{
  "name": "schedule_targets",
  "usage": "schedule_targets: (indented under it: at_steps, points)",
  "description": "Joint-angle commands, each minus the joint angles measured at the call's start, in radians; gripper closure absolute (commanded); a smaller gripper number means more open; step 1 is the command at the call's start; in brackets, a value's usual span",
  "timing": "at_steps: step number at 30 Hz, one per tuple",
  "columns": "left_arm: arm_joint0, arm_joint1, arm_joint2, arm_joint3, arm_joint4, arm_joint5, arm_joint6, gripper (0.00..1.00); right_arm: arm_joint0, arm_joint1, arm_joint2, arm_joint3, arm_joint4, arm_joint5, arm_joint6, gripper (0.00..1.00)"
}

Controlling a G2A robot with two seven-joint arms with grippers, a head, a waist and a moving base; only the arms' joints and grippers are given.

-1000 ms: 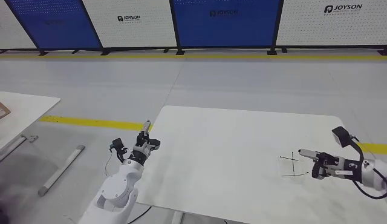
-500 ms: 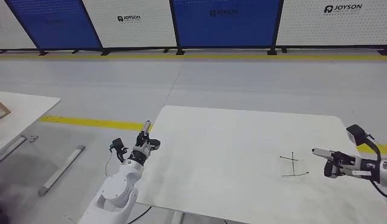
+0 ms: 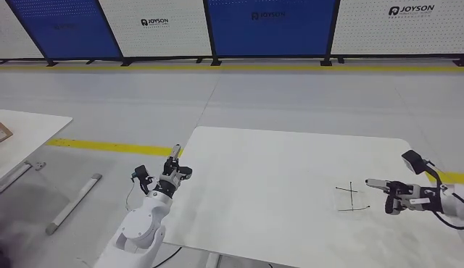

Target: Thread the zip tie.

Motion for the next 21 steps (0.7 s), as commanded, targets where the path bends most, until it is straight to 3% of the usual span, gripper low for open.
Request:
schedule_targets:
  at_steps: [1,3,4,8,13,21]
  points:
    - [0.0,0.0,0.0,0.0,0.0,0.0,0.0,0.0,0.0,0.0,0.0,0.0,0.0,0.0,0.0,0.0]
    - [0.0,0.0,0.0,0.0,0.0,0.0,0.0,0.0,0.0,0.001,-0.004,-0.01,-0.019,-0.015,-0.005,0.0]
    - [0.0,0.0,0.0,0.0,0.0,0.0,0.0,0.0,-0.007,0.004,-0.015,-0.023,-0.059,-0.063,0.0,0.0]
    - [0.0,0.0,0.0,0.0,0.0,0.0,0.0,0.0,0.002,0.017,-0.032,-0.019,-0.095,-0.124,0.0,0.0]
    - [0.0,0.0,0.0,0.0,0.0,0.0,0.0,0.0,0.064,0.029,-0.141,-0.001,-0.141,-0.131,0.0,0.0]
    - [0.0,0.0,0.0,0.0,0.0,0.0,0.0,0.0,0.064,0.029,-0.141,-0.001,-0.141,-0.131,0.0,0.0]
